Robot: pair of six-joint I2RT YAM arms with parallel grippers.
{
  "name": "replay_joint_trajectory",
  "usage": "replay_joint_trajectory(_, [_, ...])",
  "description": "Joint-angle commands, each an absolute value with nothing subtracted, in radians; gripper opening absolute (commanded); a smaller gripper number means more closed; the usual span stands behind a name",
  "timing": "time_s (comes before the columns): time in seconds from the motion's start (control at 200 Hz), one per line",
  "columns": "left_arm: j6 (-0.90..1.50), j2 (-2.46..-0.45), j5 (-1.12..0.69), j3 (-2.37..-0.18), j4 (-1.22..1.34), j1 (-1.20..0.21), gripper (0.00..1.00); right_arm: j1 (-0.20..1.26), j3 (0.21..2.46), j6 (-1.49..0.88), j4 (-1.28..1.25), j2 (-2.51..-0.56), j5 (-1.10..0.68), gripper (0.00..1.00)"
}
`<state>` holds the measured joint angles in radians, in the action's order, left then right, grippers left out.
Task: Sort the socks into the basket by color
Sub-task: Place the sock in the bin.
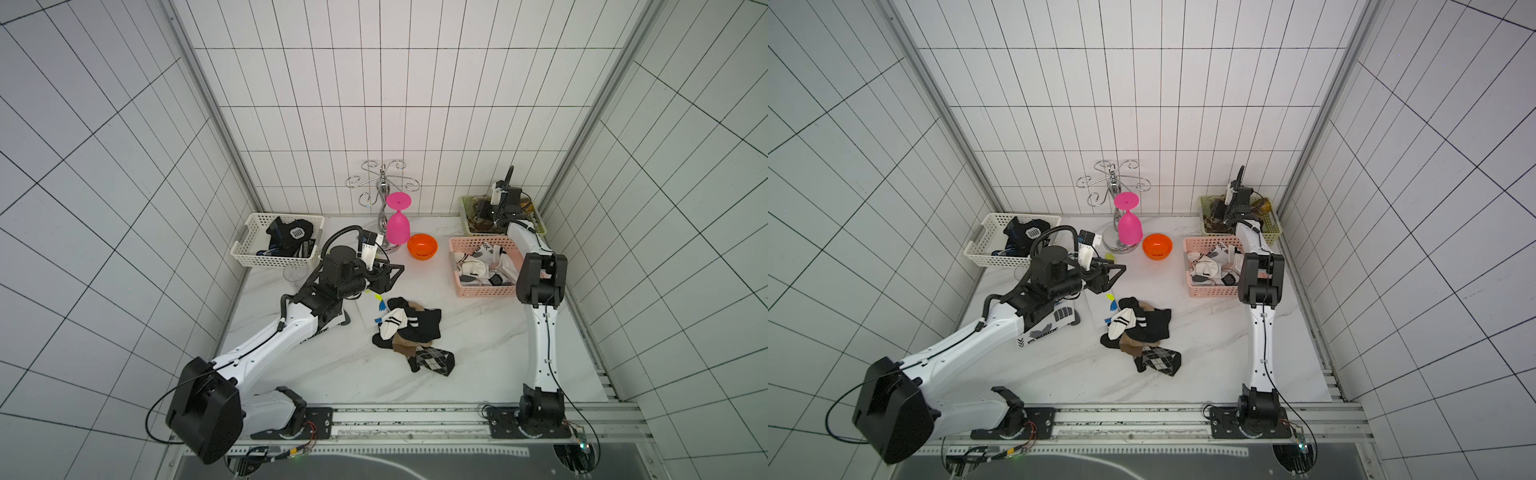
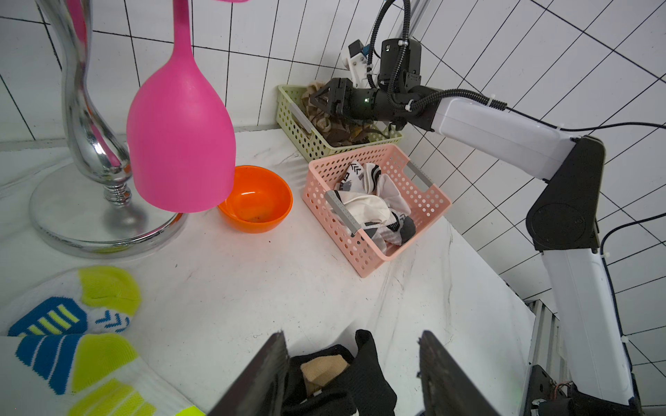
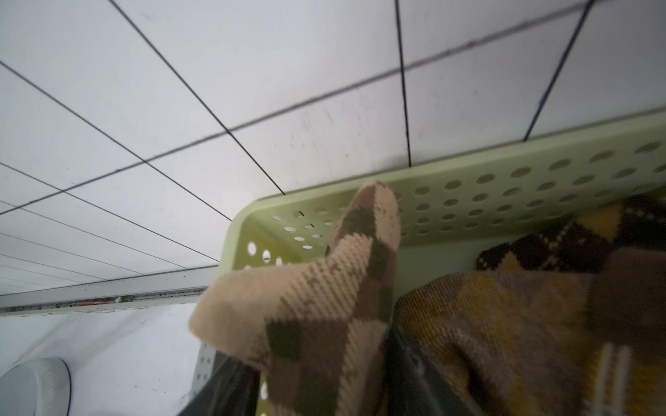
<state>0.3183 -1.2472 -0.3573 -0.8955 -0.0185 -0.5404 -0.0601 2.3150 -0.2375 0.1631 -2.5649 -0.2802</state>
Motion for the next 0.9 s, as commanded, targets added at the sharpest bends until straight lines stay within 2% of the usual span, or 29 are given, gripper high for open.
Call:
replay_joint_trajectory(0.0, [0.330,-1.212,-0.353,-0.891,0.017,-0.536,0.59,-0.062,2.285,-0.202,0.170,-2.433,-0.266,0.61])
replay_joint_trajectory(0.15, [0.330,-1.181,-0.343,-0.874,0.020,-0.536,0.59,-0.055,2.239,-0.179,0.211,-2.388,-0.255,0.66])
replay_joint_trajectory(0.225, [0.333,-1.166,-0.340,-0.861,0.024,-0.535,0.59,-0.056,2.233,-0.175,0.235,-2.384,-0.250,0.76])
replay_joint_trajectory(0.345, [0.347,-1.148,-0.340,-0.844,0.033,-0.537,0.59,-0.057,2.218,-0.175,0.270,-2.367,-0.256,0.78])
replay_joint_trajectory(0.56, [0.347,-1.147,-0.307,-0.838,0.000,-0.540,0.59,-0.022,2.037,-0.154,0.168,-2.237,-0.276,0.82])
replay_joint_trajectory(0.66, [0.349,-1.144,-0.308,-0.832,-0.006,-0.541,0.59,-0.019,2.099,-0.150,0.199,-2.279,-0.281,0.80])
replay_joint_trajectory(0.75, [0.358,-1.126,-0.307,-0.818,-0.010,-0.545,0.59,-0.018,2.221,-0.142,0.238,-2.368,-0.321,0.69])
replay_joint_trajectory(0.894, [0.371,-1.107,-0.296,-0.807,-0.024,-0.546,0.59,-0.014,2.318,-0.155,0.187,-2.482,-0.348,0.62])
